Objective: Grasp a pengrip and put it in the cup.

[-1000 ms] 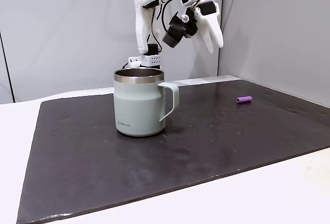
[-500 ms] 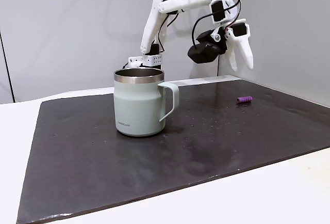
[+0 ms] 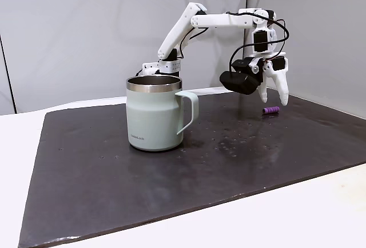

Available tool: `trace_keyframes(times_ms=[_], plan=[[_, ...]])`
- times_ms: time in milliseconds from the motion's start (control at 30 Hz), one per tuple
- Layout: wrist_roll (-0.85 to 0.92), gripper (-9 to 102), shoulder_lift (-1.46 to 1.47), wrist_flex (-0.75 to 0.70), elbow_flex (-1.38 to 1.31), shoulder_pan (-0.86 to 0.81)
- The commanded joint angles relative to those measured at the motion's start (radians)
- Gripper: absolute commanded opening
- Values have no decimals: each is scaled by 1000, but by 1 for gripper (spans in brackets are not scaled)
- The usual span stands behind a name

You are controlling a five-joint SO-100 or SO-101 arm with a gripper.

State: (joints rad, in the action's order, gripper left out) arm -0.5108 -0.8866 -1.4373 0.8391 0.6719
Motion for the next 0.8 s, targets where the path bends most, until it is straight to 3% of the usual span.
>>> trace_keyframes(times_ms=[0, 500, 767], plan=[[-12, 28, -2, 3, -74, 28], [-11, 27, 126, 9, -127, 63], [-6, 11, 160, 15, -126, 49]])
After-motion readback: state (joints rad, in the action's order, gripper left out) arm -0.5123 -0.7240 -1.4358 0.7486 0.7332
